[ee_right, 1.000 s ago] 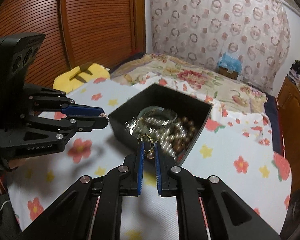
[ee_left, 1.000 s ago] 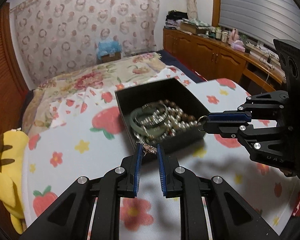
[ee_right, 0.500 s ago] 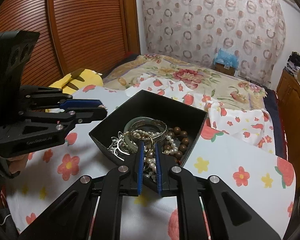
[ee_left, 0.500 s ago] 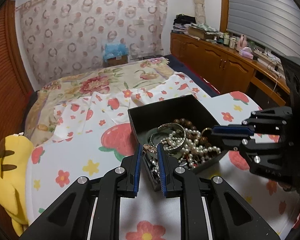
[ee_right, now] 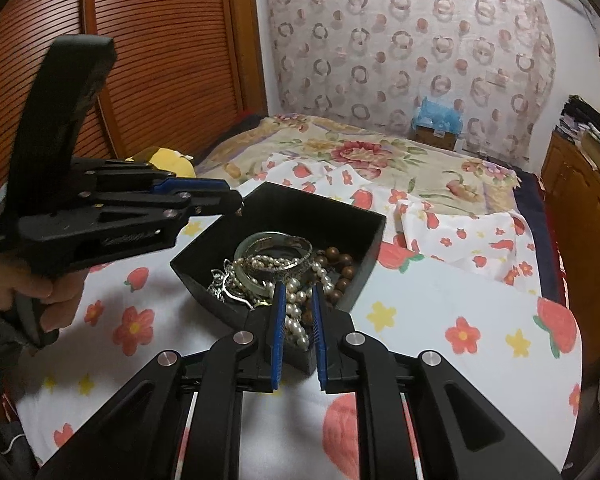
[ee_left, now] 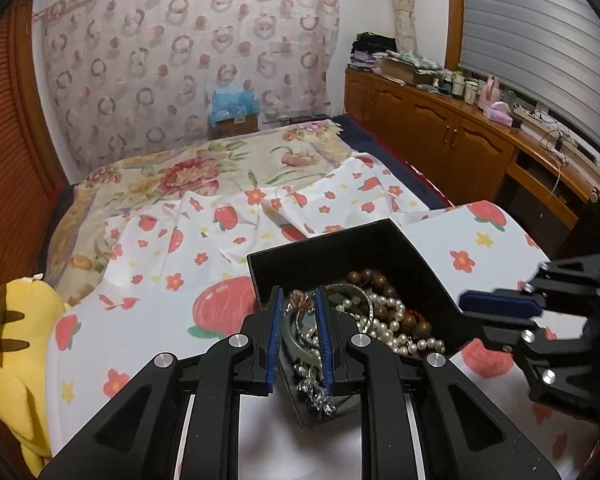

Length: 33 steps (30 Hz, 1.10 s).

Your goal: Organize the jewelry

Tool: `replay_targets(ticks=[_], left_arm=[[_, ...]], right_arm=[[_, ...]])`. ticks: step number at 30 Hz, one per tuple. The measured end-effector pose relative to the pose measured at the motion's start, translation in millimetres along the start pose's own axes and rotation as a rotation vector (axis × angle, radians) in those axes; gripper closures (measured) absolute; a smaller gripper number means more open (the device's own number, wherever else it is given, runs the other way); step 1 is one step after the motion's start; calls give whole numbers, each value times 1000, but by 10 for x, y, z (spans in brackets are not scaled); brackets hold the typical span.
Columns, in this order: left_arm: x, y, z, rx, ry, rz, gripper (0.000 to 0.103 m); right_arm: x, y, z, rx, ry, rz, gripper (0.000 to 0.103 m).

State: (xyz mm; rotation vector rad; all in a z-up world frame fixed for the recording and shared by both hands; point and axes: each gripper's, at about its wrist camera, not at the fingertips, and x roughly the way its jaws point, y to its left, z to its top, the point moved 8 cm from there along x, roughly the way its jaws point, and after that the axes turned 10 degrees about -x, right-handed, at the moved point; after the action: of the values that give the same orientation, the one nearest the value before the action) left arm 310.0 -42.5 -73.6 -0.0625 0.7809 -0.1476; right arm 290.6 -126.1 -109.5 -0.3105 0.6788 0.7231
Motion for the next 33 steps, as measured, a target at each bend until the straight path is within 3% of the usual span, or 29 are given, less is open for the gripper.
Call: replay_targets(ticks=[4,7,13,14,15,17,23,27,33], left_arm=[[-21,-30,-5,-11,-5,0,74],[-97,-61,-58,-17,-13,10,70],[-423,-54,-283,-56,-52,42,37],[-503,-57,-333,-60,-66,54,26],[-572,-56,-366,-63,-81,62,21],[-756,-78,-455,-67,-116,74,11],[-1113,-114,-681,-79,-156,117,8],[-1310,-130,-828,-104,-173,123,8],[-1510,-112,-973,-119,-196,155,8]], right_arm=[[-112,-15,-99,22,-8,-27,88],[-193,-42,-156,46,-18,-45,88],[-456,21,-233,78,-62,-76,88],[-502,44,-248,82,-70,-81,83],[-533,73,-253,84,-78,-87,69],[-655,128,-283,90,-107,-108,52],[-931,242,-348,114,-162,-149,25],[-1099,327,-371,112,-192,-185,13],[-1352,425,-487,121,-226,-260,4]])
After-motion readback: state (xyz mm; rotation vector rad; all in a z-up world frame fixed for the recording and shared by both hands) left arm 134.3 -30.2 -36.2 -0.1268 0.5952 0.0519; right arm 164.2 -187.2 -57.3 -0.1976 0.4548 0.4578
